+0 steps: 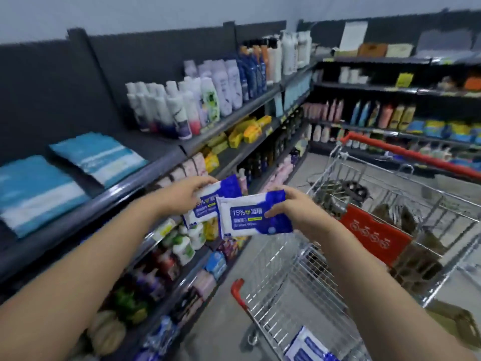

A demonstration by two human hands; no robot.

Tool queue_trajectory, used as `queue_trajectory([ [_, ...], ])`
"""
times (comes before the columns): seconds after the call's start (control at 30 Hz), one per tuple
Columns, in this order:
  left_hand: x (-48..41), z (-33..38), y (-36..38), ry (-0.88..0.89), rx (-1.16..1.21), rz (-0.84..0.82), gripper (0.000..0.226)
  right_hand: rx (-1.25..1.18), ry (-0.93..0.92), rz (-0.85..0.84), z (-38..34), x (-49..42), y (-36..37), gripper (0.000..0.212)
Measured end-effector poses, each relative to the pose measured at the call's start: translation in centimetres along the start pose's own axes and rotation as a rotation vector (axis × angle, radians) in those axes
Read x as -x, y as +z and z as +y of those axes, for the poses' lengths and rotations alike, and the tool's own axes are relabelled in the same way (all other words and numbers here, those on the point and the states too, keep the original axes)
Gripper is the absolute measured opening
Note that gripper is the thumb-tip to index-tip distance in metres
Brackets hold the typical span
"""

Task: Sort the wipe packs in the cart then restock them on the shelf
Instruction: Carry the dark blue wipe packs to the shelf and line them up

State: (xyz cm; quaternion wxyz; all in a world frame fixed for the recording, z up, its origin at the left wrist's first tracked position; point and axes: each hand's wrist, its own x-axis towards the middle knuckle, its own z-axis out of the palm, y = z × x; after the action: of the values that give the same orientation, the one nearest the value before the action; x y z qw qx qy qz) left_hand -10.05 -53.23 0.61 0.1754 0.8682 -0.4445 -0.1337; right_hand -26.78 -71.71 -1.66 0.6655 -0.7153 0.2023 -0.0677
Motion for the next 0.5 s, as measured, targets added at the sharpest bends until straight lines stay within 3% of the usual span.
queue_trajectory([
  [0.1,6.0,-3.6,-4.5,-0.115,-0.022,0.151,0.059,0.085,-0.062,-0.083,-3.7,-1.1,6.3,0.021],
  [0.23,14.1,-8.7,-9.4,-0.285,-0.071,0.293,0.056,0.188,-0.123,-0.205,-6.7,-1.9,15.0,0.035],
  [0.4,23.2,-17.6,-13.6,-0.575,-0.186,0.413,0.047,0.337,-0.252,-0.417,-9.9,-1.8,25.0,0.027],
  [0.5,28.1,-21.6,-15.0,-0.620,-0.063,0.418,0.046,0.269,-0.273,-0.518,-11.4,-2.0,31.0,0.025],
])
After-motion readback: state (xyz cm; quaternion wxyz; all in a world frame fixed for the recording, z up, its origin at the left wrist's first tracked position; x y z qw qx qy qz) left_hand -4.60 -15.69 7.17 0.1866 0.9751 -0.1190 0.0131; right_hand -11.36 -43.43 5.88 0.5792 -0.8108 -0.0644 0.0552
